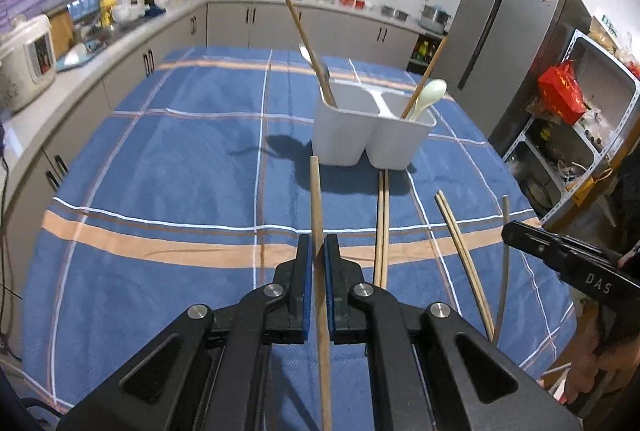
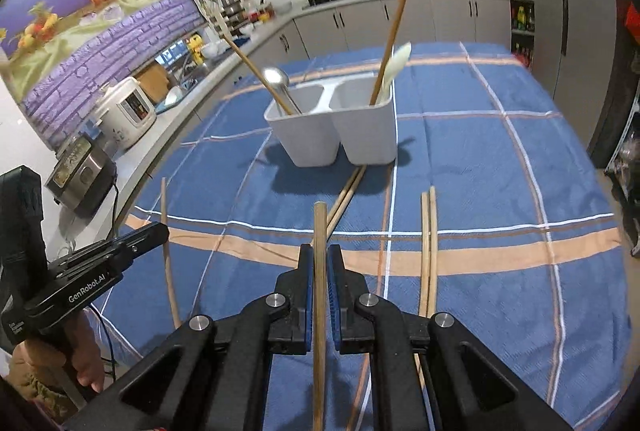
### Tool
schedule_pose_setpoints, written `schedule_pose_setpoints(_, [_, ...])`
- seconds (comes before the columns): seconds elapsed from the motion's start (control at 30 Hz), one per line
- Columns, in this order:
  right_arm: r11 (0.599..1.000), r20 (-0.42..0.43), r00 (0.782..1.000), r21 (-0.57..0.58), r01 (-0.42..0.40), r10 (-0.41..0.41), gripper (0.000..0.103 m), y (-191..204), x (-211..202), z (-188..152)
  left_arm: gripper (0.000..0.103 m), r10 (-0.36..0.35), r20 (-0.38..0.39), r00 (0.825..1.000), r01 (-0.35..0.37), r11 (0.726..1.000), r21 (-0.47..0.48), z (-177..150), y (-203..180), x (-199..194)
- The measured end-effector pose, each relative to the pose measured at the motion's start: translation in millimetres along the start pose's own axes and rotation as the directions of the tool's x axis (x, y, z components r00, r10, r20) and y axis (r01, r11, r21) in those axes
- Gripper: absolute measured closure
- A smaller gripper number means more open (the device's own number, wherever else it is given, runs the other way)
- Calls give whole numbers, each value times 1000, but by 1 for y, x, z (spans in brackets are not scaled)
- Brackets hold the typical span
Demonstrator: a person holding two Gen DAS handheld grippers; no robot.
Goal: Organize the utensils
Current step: 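Lift both held chopsticks off the cloth toward the holder, then carry both chopsticks upright above the white holder compartments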
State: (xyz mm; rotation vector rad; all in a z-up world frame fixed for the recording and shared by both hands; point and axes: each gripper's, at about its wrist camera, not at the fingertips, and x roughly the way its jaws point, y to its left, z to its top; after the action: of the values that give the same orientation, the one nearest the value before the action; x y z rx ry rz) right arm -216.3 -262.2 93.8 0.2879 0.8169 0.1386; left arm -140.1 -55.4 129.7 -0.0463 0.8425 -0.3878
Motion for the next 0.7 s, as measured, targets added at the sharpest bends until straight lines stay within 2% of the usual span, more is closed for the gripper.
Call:
schedule_pose_setpoints(0.3, [1000, 78, 997, -3, -15, 15, 96, 5, -39, -5, 98, -52, 97, 994, 54, 998, -16, -5, -3, -46])
schedule_pose_setpoints(0.7, [999, 166, 986, -39, -30, 36, 96, 14, -70, -3, 98, -85, 178, 980, 81, 996, 28, 4, -23, -75])
